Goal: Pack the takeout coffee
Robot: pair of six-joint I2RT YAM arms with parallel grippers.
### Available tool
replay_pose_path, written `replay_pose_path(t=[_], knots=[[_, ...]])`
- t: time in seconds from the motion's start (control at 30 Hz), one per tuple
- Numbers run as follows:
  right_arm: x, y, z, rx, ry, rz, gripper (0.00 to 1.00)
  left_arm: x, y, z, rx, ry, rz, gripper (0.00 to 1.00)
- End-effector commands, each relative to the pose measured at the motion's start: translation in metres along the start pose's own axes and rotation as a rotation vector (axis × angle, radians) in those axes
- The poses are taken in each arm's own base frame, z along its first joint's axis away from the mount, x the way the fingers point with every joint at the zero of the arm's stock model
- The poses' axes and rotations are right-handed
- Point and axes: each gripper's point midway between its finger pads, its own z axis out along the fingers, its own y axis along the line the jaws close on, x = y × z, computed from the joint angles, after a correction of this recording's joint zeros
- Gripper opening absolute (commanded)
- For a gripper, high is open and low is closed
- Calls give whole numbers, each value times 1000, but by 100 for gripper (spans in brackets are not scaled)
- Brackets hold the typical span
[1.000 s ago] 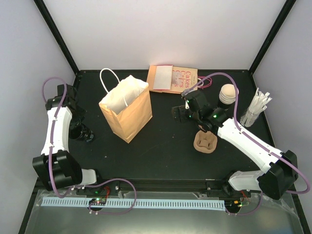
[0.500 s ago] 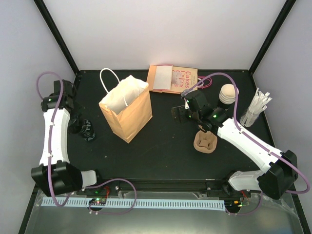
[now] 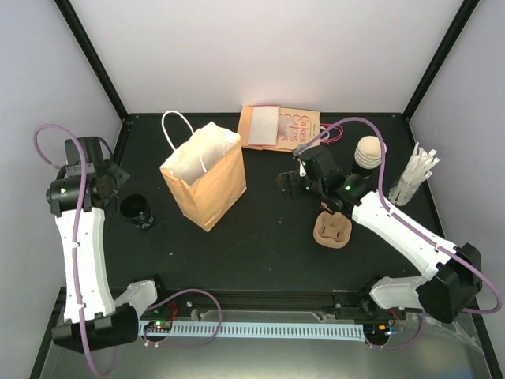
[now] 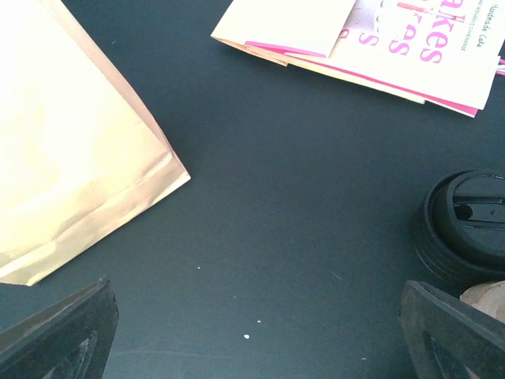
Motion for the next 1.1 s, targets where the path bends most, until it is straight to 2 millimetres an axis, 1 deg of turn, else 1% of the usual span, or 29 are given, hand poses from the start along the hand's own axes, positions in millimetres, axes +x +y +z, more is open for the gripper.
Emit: replay_pose_path(t=[0.0, 0.07, 0.13, 0.17, 0.2, 0.23, 0.27, 0.3, 0.4, 0.47, 0.57, 0.73, 0.83, 0.93, 1.07], knots=[[-16, 4, -8, -19, -46, 13, 100, 11, 3, 3, 12, 22, 47, 10], [-16, 3, -9, -17, -44, 13, 100, 16, 4, 11, 6, 39, 63, 16], [-17, 2, -11, -12, -51, 12, 100, 19, 5, 19, -4, 53, 78, 25], [-17, 1, -12, -10, -56, 13, 100, 20, 6, 23, -10, 59, 83, 32], [-17, 1, -13, -8, -60, 12, 100, 22, 6, 28, -19, 70, 93, 50], [-17, 0, -14, -7, -64, 11, 100, 23, 6, 33, -21, 79, 106, 72], [-18, 0, -15, -6, -67, 10, 100, 25, 3, 37, -12, 93, 128, 88], [-18, 0, -15, -5, -67, 10, 100, 26, 0, 41, -2, 107, 147, 97], [-19, -1, -15, -1, -67, 7, 100, 27, -7, 49, 21, 127, 199, 99], [-20, 0, -15, -3, -68, 7, 100, 31, -12, 55, 38, 154, 221, 99], [-21, 1, -14, -4, -68, 9, 100, 41, -9, 66, 35, 192, 209, 99], [-21, 1, -12, -5, -65, 10, 100, 50, -9, 71, 15, 175, 152, 99], [-21, 3, -10, -5, -51, 3, 100, 52, -9, 79, -5, 143, 111, 91], [-23, 2, -11, 1, -45, -2, 100, 54, -8, 89, -37, 164, 84, 86], [-26, 2, -13, 5, -47, -2, 100, 52, -4, 103, -123, 190, 87, 81]])
